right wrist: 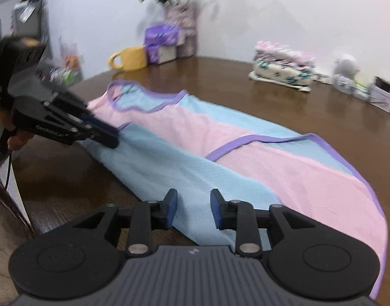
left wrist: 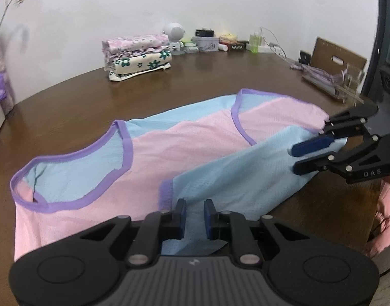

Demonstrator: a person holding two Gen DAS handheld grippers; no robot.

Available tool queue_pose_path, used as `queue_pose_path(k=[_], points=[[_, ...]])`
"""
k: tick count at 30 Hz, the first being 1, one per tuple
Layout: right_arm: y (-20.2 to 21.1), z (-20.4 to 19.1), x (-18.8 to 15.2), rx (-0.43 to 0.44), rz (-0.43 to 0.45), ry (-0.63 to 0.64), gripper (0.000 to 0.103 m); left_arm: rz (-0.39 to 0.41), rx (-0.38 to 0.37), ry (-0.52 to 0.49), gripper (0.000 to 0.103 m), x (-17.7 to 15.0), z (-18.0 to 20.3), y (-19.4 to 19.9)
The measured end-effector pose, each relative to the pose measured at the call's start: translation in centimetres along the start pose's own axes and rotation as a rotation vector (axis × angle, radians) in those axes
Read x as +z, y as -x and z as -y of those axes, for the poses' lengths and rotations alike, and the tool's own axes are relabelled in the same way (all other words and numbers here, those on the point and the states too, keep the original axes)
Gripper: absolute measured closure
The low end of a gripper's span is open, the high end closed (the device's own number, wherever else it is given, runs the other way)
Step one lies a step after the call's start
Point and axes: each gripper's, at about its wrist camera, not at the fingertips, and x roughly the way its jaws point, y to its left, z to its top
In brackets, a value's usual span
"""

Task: Fold clothes
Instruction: 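Open both grippers and release the folded side onto the table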

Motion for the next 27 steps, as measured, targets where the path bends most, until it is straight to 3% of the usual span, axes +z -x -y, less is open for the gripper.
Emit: queue_pose_path(k=[9, 20, 27], points=[[3.8, 3.0, -3.3, -0.181, 0.012, -0.140, 0.074, 0.011, 0.053, 0.084, 0.089, -2.5, -1.3, 3.1], [5.7, 5.0, -5.0, -0.272, 0.055, -0.206, 0.074, 0.029, 0.093, 0.136, 0.089, -3.6, -2.5, 3.9], [5.8, 5.7, -6.0, -0.306, 0.033, -0.233, 0.074, 0.031, 0.127, 0.176, 0.089, -4.4, -3.6, 4.4]])
